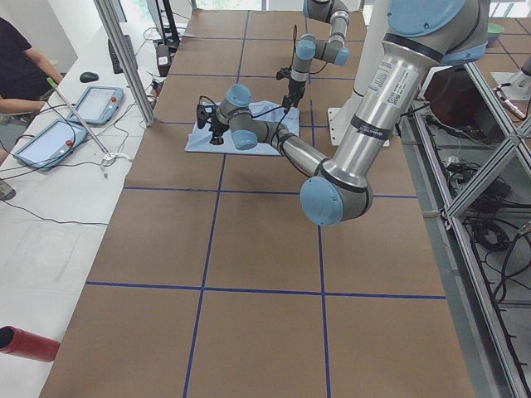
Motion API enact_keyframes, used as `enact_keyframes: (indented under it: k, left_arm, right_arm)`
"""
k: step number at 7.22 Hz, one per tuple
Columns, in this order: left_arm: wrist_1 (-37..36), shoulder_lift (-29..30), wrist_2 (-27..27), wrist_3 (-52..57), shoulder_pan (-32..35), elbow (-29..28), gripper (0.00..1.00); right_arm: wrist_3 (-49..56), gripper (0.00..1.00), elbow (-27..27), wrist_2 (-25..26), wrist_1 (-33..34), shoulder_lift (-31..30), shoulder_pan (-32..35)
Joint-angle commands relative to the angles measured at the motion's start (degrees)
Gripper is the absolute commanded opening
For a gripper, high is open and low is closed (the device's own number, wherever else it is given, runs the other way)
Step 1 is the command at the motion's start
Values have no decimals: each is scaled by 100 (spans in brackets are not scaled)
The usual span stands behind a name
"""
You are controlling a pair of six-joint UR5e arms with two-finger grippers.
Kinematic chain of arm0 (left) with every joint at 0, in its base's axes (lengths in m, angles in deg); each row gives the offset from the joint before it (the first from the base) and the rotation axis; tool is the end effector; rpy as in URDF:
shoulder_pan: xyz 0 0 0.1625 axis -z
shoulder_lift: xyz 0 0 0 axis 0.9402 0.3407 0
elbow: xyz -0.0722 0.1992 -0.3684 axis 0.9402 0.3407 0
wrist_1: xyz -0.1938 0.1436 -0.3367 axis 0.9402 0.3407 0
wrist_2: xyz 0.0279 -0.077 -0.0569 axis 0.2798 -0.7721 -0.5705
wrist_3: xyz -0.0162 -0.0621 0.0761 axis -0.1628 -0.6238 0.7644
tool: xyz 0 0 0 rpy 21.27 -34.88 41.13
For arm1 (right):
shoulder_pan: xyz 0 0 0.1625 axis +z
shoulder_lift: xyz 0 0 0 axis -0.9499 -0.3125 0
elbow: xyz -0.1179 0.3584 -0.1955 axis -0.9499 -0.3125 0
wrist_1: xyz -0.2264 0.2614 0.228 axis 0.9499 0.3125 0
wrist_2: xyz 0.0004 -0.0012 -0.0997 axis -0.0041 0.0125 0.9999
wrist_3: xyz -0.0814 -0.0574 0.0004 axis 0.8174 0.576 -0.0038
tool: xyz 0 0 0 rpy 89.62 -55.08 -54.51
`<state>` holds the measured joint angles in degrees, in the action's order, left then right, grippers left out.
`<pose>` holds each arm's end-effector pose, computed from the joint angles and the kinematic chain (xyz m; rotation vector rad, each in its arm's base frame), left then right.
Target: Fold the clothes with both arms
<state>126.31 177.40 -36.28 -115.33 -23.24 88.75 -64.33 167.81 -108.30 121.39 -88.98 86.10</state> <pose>0.3808 -0.5637 0.3074 0.3513 1.1454 -0.4221 -0.5765 -0.2823 0.2595 -0.1298 -0.8500 0.6951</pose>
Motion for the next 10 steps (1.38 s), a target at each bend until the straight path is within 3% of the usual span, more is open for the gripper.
enact_keyframes:
  k: [1,6,10]
  left_arm:
    - [-9,-23,7,-2,0,48,58]
    - [-9,-22,7,-11,0,56,58]
    - [-218,-14,16,-2,0,152,58]
  right_arm:
    - [-233,84,34,28,-10,-46,-157]
    - [-181,82,17,19,-1,-46,159]
    - [-216,82,-98,2,-10,-37,37]
